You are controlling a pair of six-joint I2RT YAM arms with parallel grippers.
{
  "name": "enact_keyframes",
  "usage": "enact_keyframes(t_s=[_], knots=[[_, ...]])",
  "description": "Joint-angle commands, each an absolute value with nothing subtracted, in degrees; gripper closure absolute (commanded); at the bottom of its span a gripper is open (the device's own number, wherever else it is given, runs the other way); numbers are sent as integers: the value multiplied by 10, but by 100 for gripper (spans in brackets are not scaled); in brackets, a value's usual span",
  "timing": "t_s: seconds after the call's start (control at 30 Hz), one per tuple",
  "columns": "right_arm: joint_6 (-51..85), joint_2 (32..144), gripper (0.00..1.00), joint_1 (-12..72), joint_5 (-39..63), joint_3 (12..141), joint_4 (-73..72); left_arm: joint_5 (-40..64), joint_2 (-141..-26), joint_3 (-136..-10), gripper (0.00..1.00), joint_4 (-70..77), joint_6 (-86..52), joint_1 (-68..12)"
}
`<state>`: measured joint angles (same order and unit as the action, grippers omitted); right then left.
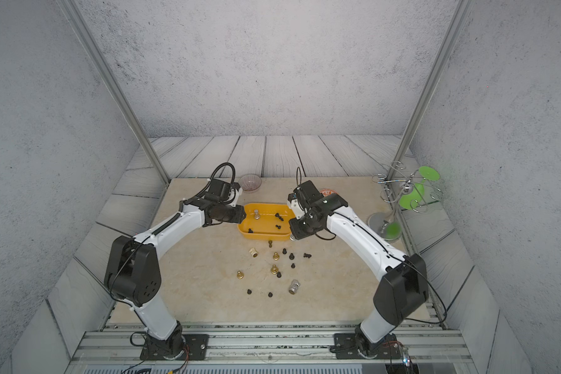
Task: Put the chess pieces into the storage box
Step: Place the chess piece in the storage box.
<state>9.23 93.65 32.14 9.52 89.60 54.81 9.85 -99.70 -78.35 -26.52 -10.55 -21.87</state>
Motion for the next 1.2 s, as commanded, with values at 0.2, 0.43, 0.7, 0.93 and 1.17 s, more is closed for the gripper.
enact_keyframes(t_s=[0.2,0.43,0.7,0.93,1.17], knots=[[46,1110,83,313,125,1079,541,87,-946,-748,63,-265,-102,-213],[39,1228,83,313,129,1204,552,84,-914,-712,63,-258,-102,-211],[40,1331,83,313,125,1305,568,88,-900,-690,63,-255,-103,-209],[57,1376,83,316,137,1310,549,92,-899,-686,62,-256,-103,-208],[73,1413,82,319,140,1329,533,93,-899,-682,62,-256,-105,-208]])
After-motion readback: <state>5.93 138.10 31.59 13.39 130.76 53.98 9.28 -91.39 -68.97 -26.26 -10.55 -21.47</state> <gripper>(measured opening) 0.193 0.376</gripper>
